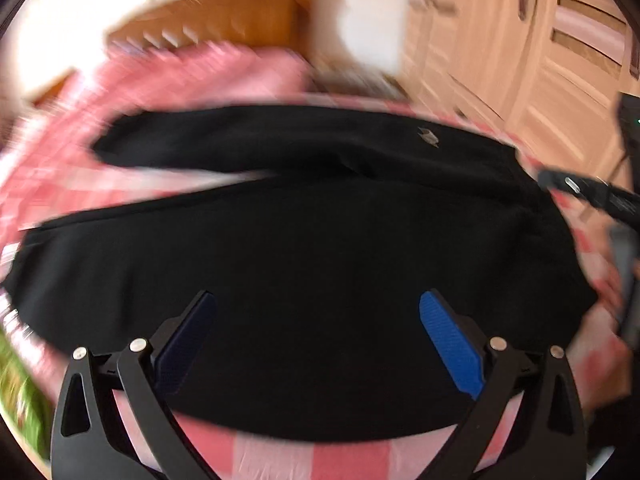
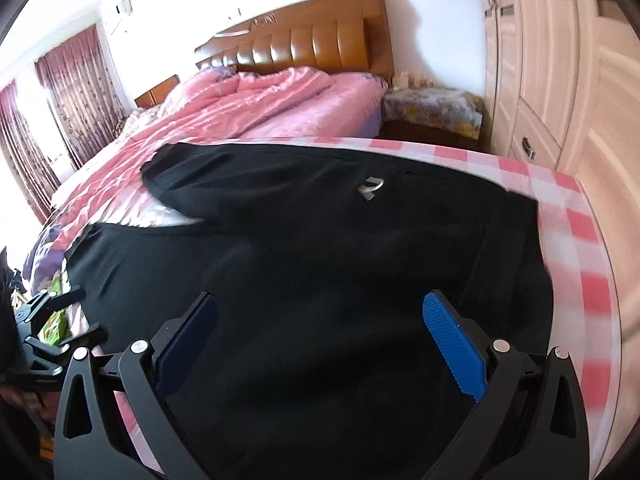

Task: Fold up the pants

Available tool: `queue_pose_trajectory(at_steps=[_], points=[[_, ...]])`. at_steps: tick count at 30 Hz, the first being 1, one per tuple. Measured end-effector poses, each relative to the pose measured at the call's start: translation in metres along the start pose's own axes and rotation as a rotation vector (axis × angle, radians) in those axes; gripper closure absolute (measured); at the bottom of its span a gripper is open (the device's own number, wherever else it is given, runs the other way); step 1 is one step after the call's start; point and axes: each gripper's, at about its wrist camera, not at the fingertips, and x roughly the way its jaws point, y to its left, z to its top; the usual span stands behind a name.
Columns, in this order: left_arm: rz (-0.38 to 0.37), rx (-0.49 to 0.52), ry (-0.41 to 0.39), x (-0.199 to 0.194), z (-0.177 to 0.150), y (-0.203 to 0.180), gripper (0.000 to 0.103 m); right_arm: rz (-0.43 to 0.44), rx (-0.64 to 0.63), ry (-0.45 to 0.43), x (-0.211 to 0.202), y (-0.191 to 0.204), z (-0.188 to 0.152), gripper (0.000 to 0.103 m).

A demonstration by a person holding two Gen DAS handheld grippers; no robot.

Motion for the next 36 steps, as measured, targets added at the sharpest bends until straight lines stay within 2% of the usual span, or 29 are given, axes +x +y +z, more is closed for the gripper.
queue_pose_trajectory(at_steps=[2,4,6,8,11,13,15,19,22,26,27,28,29,30,34,36], points=[[-0.048,-0.012,0.054,0.018,0.032,0.012,0.001,-0.015,0.049,0.03,0.024,-0.031,0.031,0.004],[-0.057,-0.071,0.091,0.039,0.073,0.029,0.001,0.067,0.092,0.038,0.048,-0.062,0.06,0.004],[-0.098,-0.117,0.097,0.056,0.109,0.041,0.001,0.094,0.113,0.08,0.076,-0.084,0.081,0.004],[-0.123,-0.146,0.097,0.074,0.139,0.048,0.001,0.038,0.056,0.149,0.115,-0.1,0.103,0.004],[-0.117,-0.246,0.178,0.12,0.194,0.065,0.001,-0.019,-0.057,0.202,0.15,-0.109,0.124,0.004],[-0.126,-0.322,0.229,0.147,0.218,0.074,0.002,0.001,-0.087,0.231,0.162,-0.116,0.134,0.004],[-0.154,-0.391,0.273,0.172,0.24,0.084,0.002,0.067,-0.12,0.284,0.175,-0.121,0.142,0.004],[-0.154,-0.481,0.305,0.21,0.273,0.099,0.002,0.071,-0.189,0.336,0.187,-0.127,0.148,0.004],[-0.139,-0.553,0.315,0.23,0.284,0.113,0.002,0.105,-0.206,0.378,0.197,-0.132,0.147,0.021],[-0.089,-0.623,0.339,0.25,0.291,0.124,0.002,0.153,-0.296,0.352,0.183,-0.118,0.136,0.049],[-0.075,-0.638,0.35,0.257,0.293,0.127,0.002,0.16,-0.316,0.324,0.178,-0.116,0.134,0.062],[-0.066,-0.649,0.359,0.261,0.295,0.129,0.002,0.16,-0.336,0.303,0.173,-0.113,0.132,0.07],[-0.047,-0.662,0.372,0.267,0.298,0.13,0.002,0.13,-0.371,0.263,0.166,-0.109,0.13,0.094],[-0.037,-0.673,0.377,0.27,0.298,0.132,0.002,0.07,-0.398,0.224,0.157,-0.105,0.129,0.093],[0.019,-0.707,0.385,0.28,0.309,0.139,0.002,0.022,-0.441,0.072,0.11,-0.088,0.116,0.094],[0.06,-0.693,0.398,0.286,0.314,0.139,0.002,0.004,-0.454,0.026,0.094,-0.075,0.109,0.094]])
